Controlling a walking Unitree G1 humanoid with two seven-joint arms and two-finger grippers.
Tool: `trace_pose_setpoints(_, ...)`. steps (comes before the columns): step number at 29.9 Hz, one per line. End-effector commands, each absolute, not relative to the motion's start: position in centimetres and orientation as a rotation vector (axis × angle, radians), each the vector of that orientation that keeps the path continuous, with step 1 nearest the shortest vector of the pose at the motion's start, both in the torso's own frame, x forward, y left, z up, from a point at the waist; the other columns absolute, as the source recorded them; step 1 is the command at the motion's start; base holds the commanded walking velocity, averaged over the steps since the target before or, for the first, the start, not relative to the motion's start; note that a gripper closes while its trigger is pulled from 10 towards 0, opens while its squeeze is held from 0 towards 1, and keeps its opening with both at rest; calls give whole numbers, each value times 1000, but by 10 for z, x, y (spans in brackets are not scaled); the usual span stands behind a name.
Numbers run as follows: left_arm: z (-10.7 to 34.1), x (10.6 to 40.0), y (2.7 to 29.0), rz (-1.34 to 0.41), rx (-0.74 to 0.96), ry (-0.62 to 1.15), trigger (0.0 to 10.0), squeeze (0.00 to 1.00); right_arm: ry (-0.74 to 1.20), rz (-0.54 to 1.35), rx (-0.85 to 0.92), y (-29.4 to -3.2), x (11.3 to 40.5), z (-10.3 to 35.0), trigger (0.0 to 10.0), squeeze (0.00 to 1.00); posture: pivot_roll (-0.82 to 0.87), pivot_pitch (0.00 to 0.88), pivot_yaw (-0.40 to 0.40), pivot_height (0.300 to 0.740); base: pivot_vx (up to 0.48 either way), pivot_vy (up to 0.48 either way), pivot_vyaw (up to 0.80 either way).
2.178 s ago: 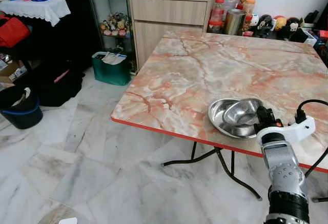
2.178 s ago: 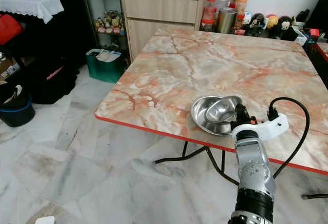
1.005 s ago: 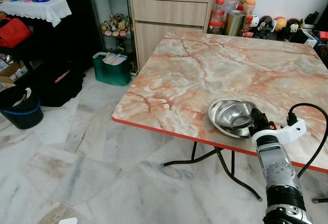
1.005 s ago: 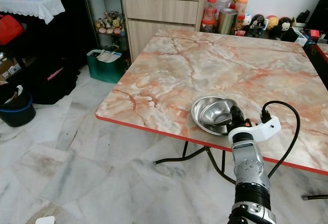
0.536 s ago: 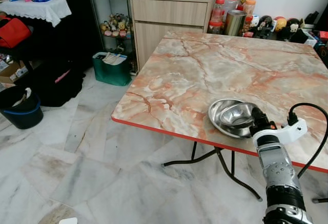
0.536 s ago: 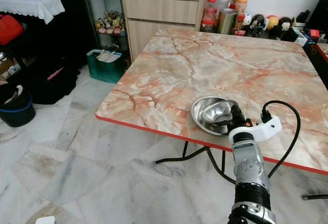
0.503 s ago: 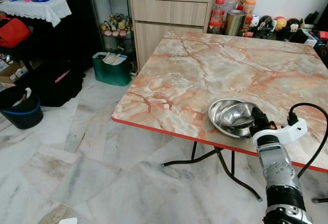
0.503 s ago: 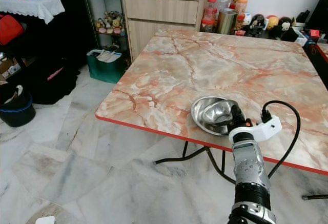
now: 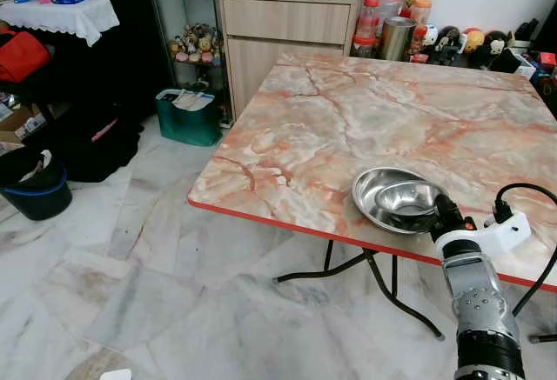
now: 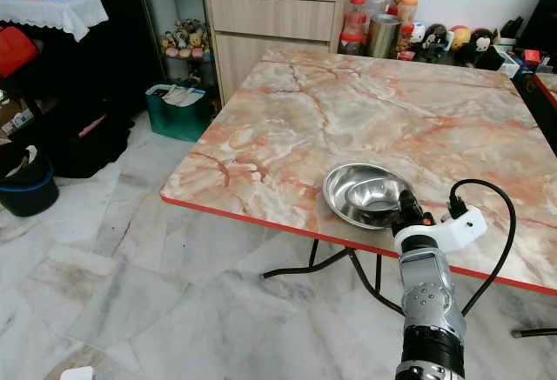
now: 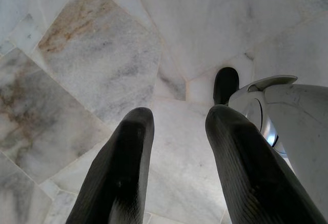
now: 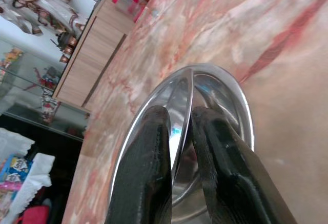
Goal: Setting the table
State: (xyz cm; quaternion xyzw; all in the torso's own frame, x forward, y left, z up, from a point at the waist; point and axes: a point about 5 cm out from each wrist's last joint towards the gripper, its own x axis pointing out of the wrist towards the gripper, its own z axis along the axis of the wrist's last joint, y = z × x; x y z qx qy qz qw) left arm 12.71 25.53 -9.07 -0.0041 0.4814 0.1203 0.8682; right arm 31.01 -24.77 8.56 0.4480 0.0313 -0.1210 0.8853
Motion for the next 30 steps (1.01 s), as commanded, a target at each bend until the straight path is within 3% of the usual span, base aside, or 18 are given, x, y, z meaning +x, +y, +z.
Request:
trace_pose_setpoints(1,-90,126,259,248,4,1016,10000,0,71,-264,919,-247,310,88,10000,0,38,0,7,732,0,0,0)
trace_pose_setpoints(30,-91,124,258,244,-1,1033,10000,0,161,-222,873,-229,328,91,10000,0,46,0,-1,732,0,0,0)
